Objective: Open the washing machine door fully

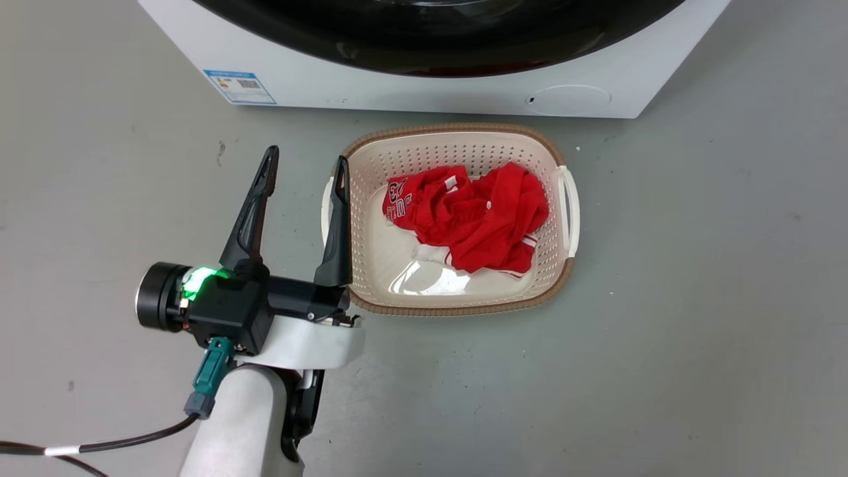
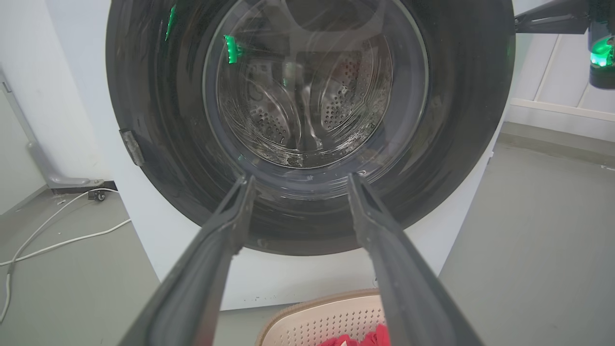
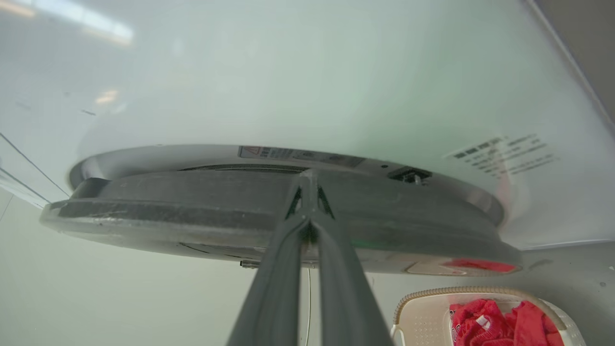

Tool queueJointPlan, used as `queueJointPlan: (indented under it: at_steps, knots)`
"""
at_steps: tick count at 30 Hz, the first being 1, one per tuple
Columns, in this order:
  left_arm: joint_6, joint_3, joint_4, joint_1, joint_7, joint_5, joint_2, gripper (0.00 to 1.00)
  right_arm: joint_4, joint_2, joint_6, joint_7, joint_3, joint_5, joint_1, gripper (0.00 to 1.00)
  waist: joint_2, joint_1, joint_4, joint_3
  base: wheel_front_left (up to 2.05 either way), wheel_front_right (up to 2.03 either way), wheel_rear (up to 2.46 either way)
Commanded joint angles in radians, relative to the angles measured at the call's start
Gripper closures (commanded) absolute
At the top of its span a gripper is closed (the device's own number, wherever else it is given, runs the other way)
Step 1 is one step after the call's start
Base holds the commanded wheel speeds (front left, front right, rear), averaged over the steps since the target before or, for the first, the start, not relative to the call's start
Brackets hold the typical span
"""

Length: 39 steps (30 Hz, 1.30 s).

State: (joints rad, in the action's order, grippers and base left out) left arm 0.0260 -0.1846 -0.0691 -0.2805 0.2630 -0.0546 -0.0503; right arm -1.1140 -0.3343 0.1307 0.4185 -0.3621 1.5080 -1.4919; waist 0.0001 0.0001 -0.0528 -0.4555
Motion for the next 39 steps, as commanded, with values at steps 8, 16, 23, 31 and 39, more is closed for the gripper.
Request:
queueJointPlan:
  at_steps: [8,16,23,31,39]
  knots:
    - [0.012,-0.011,-0.002,-0.019,0.003,-0.006,0.0,0.0,-0.023,0.016,0.0,0.032,-0.014,-0.011,-0.032,1.0,-0.0001,-0.0001,-0.019,-0.02,0.0,0.0,0.0]
    - [0.018,-0.017,0.008,-0.024,0.003,-0.009,0.0,0.0,-0.013,0.031,0.001,0.12,-0.021,0.005,-0.026,1.0,-0.0001,-0.0001,-0.016,-0.016,0.0,0.0,0.0]
    - [0.019,-0.021,0.016,-0.027,0.003,-0.016,0.0,0.0,-0.021,0.027,0.001,0.119,-0.009,0.012,-0.014,1.0,-0.0001,-0.0001,-0.011,-0.002,0.0,0.0,0.0]
    - [0.019,-0.022,0.027,-0.003,0.003,-0.02,0.0,0.0,0.007,0.036,0.001,0.216,-0.015,0.034,0.032,1.0,-0.0001,-0.0001,-0.012,0.038,0.0,0.0,0.0]
    - [0.013,-0.007,0.055,0.041,0.003,-0.022,0.0,0.0,0.12,0.03,0.001,0.405,-0.026,0.083,0.173,1.0,-0.0001,-0.0001,-0.008,0.134,0.0,0.0,0.0]
